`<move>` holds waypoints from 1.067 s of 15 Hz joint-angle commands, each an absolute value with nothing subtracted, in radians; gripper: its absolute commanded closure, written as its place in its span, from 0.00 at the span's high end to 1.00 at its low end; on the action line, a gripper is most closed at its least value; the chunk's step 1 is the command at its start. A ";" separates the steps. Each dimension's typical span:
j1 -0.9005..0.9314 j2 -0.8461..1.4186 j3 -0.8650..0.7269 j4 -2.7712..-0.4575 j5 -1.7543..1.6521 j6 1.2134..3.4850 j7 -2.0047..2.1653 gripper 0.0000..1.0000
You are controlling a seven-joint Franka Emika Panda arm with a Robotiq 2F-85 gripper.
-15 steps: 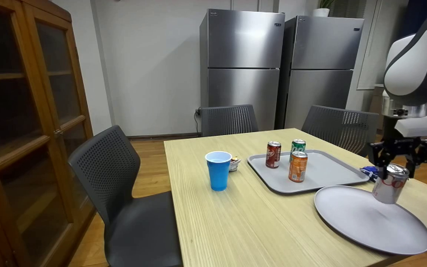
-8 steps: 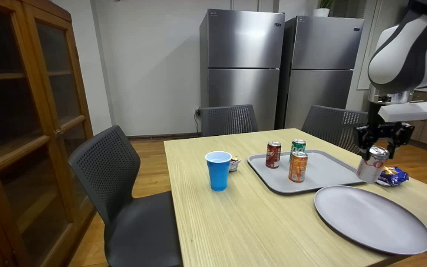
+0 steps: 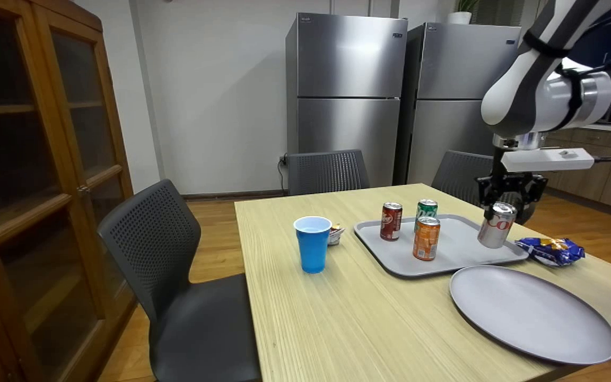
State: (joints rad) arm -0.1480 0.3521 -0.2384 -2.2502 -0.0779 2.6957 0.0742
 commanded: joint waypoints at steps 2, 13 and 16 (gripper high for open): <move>-0.190 0.490 -0.196 -2.065 -0.021 2.619 0.035 0.40; -0.207 0.669 -0.179 -1.823 -0.004 2.515 0.045 0.40; -0.218 0.676 -0.164 -1.807 -0.005 2.506 0.013 0.91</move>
